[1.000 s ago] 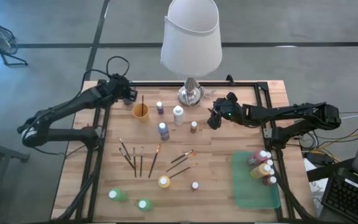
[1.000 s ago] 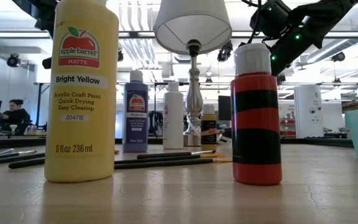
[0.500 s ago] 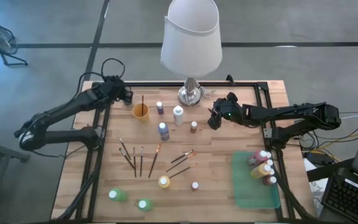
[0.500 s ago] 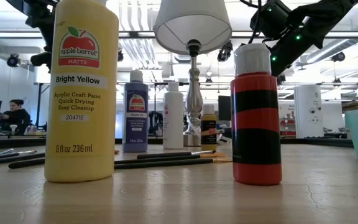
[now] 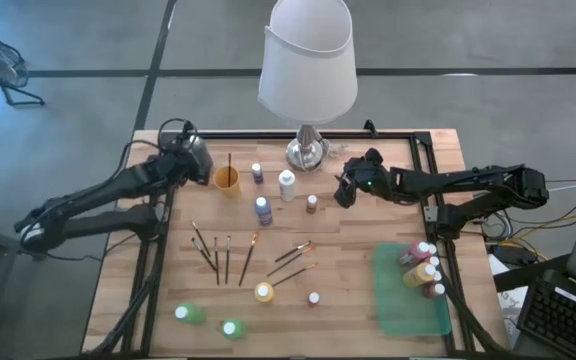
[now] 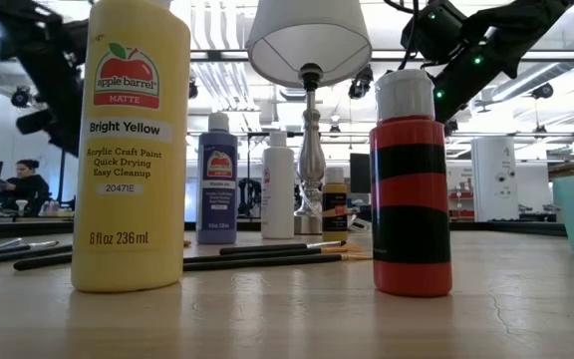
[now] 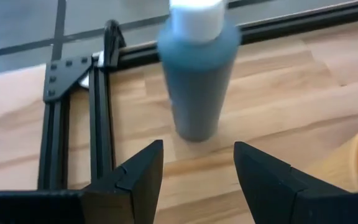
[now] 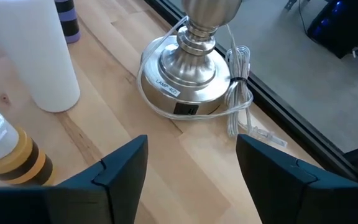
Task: Pick & Place Paint Supplies
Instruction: Put the blue paint bottle into the green bin
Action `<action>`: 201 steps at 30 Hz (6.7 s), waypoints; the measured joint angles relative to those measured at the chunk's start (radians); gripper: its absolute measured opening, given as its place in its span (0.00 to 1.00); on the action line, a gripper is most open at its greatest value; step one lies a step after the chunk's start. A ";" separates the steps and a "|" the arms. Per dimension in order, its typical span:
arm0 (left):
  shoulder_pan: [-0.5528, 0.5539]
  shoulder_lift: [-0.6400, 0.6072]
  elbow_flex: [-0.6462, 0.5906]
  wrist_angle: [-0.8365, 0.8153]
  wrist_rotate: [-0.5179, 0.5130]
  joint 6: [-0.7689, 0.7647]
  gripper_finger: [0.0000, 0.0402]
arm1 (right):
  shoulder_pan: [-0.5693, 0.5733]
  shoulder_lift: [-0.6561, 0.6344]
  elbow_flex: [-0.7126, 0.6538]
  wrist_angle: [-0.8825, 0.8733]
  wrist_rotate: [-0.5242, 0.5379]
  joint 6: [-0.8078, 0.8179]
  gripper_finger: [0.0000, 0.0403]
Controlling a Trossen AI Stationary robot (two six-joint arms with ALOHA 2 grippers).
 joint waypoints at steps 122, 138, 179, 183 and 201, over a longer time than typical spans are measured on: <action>0.078 0.364 -0.305 1.174 0.007 0.458 0.41 | -0.015 0.000 -0.002 0.004 0.001 -0.035 0.57; 0.079 0.274 -0.306 1.089 0.119 0.493 0.41 | -0.015 0.000 -0.002 0.002 0.001 -0.035 0.67; 0.079 -0.053 0.116 0.444 0.601 0.595 0.41 | -0.015 0.000 0.001 0.008 -0.080 -0.041 0.58; 0.062 -0.052 0.306 0.220 0.693 0.596 0.41 | -0.011 0.000 0.028 0.029 -0.280 -0.053 0.57; -0.346 0.098 0.476 0.201 0.765 0.527 0.41 | 0.272 0.005 0.636 -0.521 -0.577 -0.138 0.62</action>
